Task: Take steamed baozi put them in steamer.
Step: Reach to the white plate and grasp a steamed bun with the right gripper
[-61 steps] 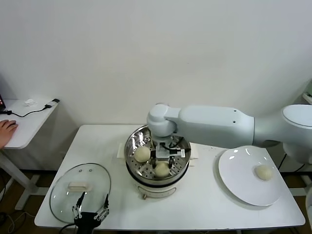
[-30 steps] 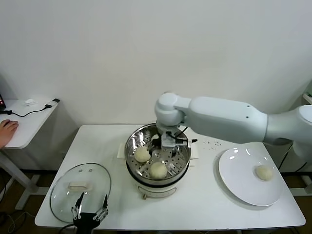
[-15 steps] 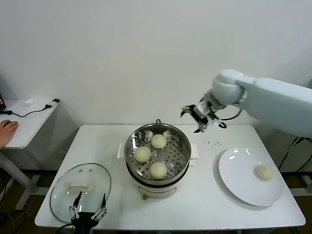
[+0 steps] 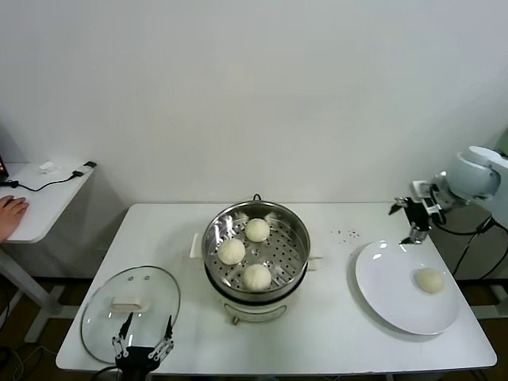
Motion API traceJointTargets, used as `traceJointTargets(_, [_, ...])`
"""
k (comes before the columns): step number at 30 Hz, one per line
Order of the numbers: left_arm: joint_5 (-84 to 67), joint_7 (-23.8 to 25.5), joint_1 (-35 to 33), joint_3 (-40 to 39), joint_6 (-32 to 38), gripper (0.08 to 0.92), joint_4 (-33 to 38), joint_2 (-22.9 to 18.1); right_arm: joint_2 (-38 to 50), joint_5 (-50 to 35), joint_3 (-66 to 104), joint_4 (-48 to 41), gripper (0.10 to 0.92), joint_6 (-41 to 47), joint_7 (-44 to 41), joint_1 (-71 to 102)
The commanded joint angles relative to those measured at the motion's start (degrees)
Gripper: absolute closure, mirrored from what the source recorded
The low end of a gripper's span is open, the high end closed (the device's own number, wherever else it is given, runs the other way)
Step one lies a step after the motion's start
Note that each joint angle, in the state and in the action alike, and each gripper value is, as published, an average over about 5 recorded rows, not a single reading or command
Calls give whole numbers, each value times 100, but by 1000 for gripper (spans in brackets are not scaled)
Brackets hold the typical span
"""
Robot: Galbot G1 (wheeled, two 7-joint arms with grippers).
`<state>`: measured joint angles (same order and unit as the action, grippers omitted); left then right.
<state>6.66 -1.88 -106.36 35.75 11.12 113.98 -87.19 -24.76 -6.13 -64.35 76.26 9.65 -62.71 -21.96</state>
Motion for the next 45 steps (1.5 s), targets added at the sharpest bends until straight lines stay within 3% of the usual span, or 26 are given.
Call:
traceJointTargets(1, [26, -14, -9, 33, -6, 177, -12, -28, 274, 1160, 2414, -1301, 203, -417, -292, 2670])
traceJointTargets(9, [45, -12, 22, 90, -36, 177, -87, -66, -104, 1768, 3063, -1833, 203, -672, -338, 3410])
traceJointTargets(35, [145, 8, 130, 131, -86, 177, -233, -102, -1228, 2183, 3326, -2787, 203, -1017, -312, 3354])
traceJointTargets(38, [155, 7, 127, 127, -89, 177, -217, -105, -1195, 2167, 3301, -2744, 228, -1014, -346, 3321])
traceJointTargets(45, [158, 0, 91, 125, -68, 177, -205, -107, -1057, 2070, 3197, -2650, 421, -1007, -390, 3174])
